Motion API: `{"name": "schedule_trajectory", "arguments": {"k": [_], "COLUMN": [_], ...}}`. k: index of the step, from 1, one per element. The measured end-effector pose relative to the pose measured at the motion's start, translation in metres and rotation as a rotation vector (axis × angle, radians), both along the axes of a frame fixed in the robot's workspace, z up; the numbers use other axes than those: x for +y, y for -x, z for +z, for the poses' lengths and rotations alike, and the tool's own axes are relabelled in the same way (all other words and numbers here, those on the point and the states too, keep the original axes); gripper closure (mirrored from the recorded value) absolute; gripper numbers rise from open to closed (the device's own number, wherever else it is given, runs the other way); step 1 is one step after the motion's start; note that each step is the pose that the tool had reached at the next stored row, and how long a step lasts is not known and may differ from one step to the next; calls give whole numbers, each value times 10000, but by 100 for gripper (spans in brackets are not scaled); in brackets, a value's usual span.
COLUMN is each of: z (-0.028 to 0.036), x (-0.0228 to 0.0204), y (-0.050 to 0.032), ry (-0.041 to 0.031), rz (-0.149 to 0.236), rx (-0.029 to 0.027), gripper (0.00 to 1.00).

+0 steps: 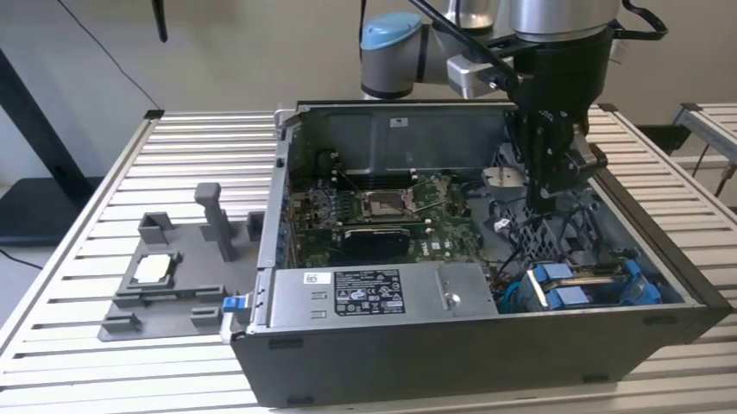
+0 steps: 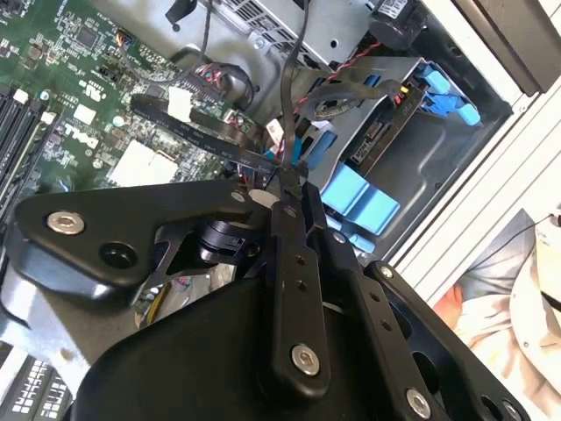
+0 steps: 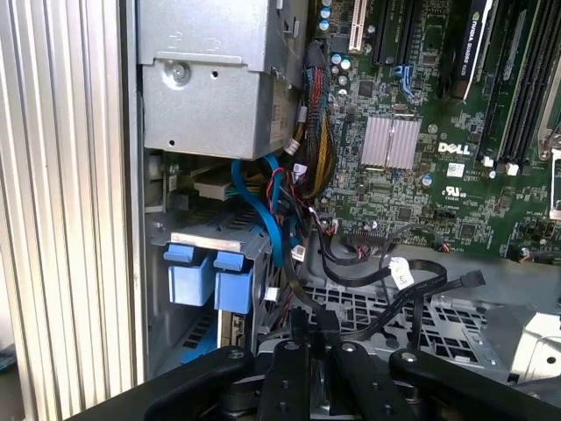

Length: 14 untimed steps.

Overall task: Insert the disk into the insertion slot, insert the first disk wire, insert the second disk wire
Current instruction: 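Insert the second disk wire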

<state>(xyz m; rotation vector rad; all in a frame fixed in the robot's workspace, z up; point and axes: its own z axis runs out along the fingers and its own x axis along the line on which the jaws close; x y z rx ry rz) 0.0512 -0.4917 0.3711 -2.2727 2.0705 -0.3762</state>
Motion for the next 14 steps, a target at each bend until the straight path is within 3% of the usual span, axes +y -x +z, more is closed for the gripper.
{"name": "schedule_trajectory", "arguments": {"k": [9,11,12,14], "z": [-1,-1,-1,-1], "x": [0,0,0,0], "y": [0,0,0,10], "ry": [-1,0,0,1], "rz": [0,0,0,-1], "rx": [0,0,0,1], "gripper": [84,82,76,76]}}
